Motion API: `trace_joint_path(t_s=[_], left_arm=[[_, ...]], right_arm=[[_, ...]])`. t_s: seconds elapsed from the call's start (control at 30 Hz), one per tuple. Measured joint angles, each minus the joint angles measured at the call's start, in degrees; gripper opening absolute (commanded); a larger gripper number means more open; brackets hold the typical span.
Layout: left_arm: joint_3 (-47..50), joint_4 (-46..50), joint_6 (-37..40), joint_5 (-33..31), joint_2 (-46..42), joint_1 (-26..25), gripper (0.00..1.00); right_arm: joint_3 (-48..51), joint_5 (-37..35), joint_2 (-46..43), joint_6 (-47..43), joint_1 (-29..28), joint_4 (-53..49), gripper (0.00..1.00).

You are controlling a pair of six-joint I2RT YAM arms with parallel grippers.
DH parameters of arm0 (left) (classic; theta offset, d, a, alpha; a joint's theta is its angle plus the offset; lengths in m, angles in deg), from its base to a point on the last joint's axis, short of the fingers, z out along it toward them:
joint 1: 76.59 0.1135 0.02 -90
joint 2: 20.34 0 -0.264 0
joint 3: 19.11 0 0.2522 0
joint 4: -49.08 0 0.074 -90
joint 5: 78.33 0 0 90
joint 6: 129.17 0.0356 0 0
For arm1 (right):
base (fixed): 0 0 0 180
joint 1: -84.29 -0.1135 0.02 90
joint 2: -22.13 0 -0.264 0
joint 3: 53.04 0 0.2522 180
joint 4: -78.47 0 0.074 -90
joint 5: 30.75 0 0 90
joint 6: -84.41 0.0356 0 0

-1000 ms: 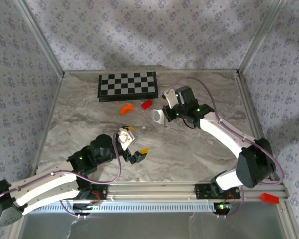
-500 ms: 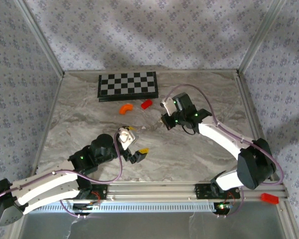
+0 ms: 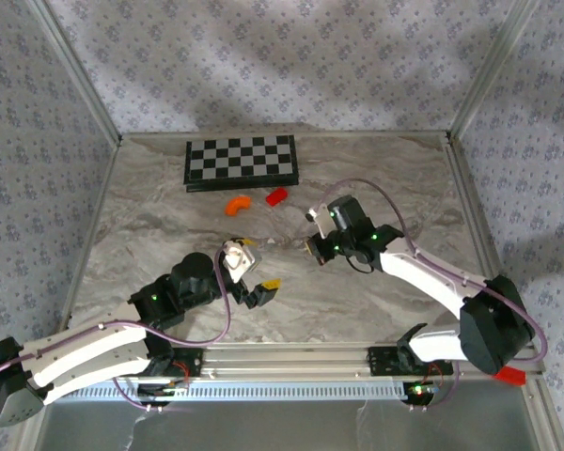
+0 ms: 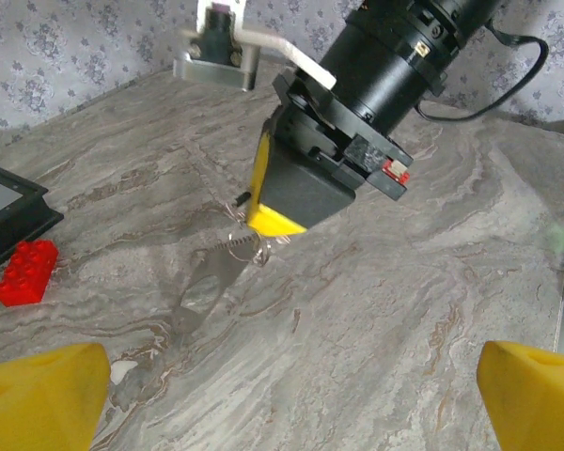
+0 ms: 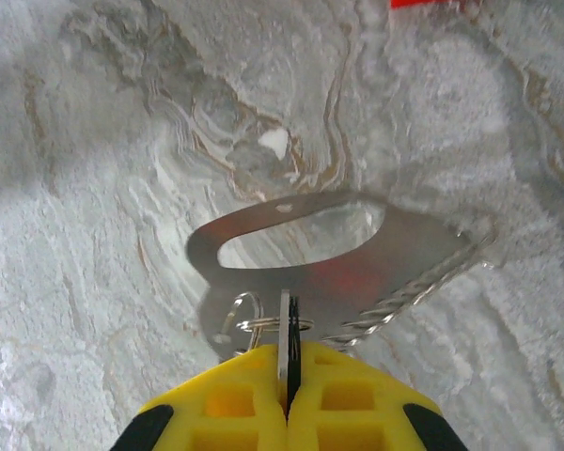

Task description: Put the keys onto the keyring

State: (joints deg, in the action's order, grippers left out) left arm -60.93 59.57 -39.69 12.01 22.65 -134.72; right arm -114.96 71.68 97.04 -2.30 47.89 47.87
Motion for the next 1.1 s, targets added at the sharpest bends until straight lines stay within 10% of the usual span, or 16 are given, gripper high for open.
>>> trace_joint_path(t_s=[1.1], left_arm=[[0.0, -1.81, -0.02, 0.24, 1.9, 0.39, 1.0]], right_arm=[[24.04, -2.16, -8.24, 18.18, -9.64, 8.44, 0.0]])
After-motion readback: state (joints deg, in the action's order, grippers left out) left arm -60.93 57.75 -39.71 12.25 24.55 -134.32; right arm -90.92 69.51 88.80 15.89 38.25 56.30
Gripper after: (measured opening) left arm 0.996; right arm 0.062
